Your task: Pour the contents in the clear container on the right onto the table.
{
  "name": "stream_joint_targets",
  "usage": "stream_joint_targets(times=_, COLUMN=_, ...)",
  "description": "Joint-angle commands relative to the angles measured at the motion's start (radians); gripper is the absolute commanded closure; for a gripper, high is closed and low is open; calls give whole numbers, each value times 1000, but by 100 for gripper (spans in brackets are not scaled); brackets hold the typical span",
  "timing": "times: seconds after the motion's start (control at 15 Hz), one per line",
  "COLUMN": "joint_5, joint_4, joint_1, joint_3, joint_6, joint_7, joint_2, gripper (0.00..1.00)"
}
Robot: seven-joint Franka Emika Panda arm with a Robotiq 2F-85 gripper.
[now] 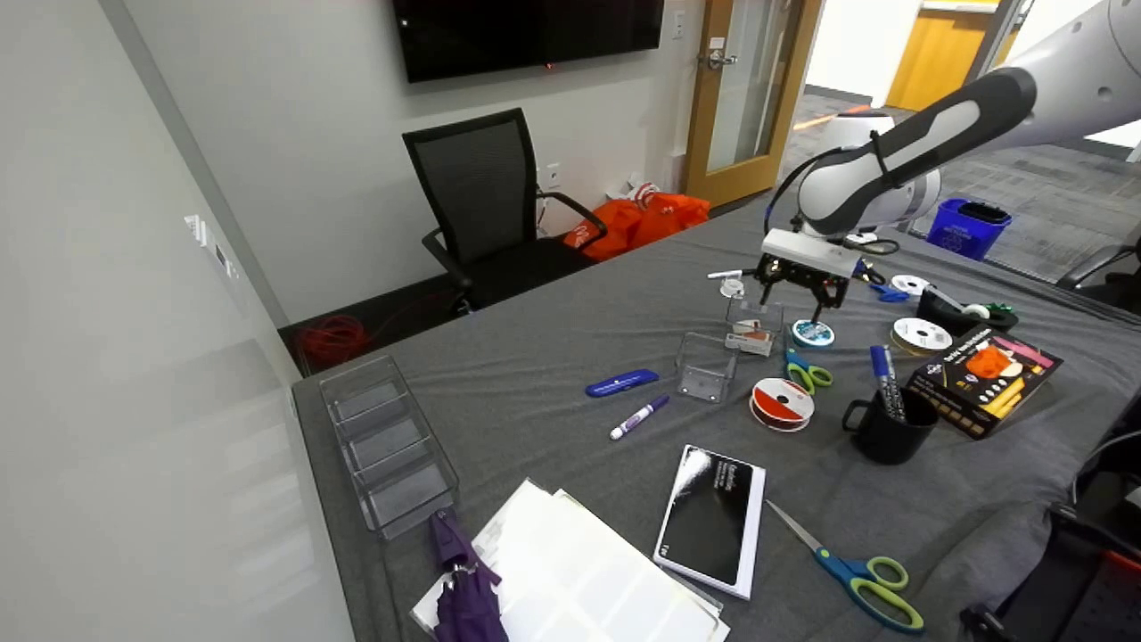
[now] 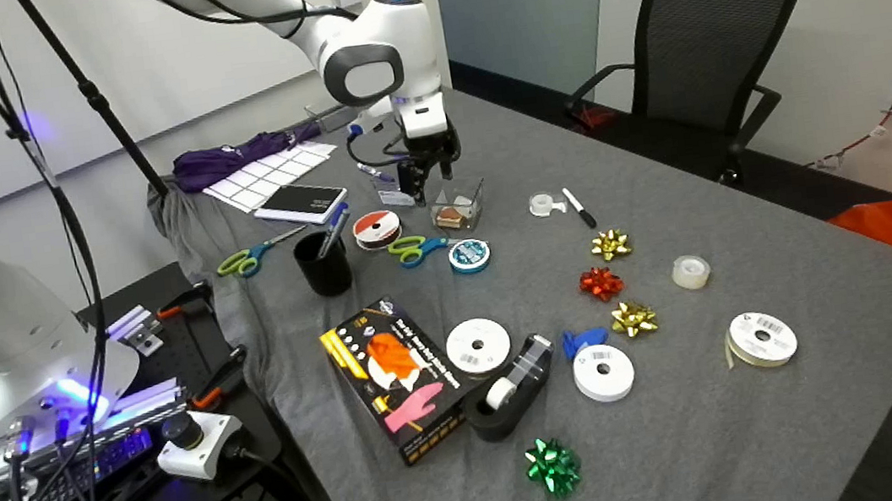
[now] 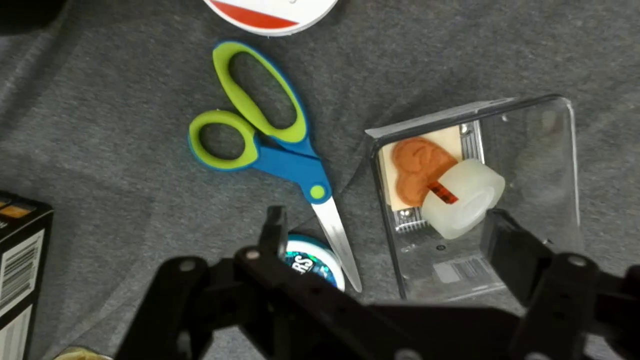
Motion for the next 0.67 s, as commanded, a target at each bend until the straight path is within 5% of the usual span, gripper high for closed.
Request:
stream_joint_targets(times=0.0, joint_5=30, joint_4=1, joint_1=6, joint_3=11, joint_6=79, joint_7=-11, joint_2=58, gripper=0)
stream_joint_targets(times=0.13, joint_5=35, joint_4=3, joint_1=12, joint_3=14, joint_6=111, joint_7=-9, joint_2=88, gripper=0)
stream_joint_targets(times=0.2, joint_5=46, joint_4=5, joint_1=8, joint_3=23, joint_6=124, joint_7=-19, joint_2=100, gripper=25)
stream_joint_targets(times=0.6, joint_5=89, joint_4=10, joint_1=6, joint_3=35, joint_6=143, joint_7=-19, joint_2=130, gripper=63)
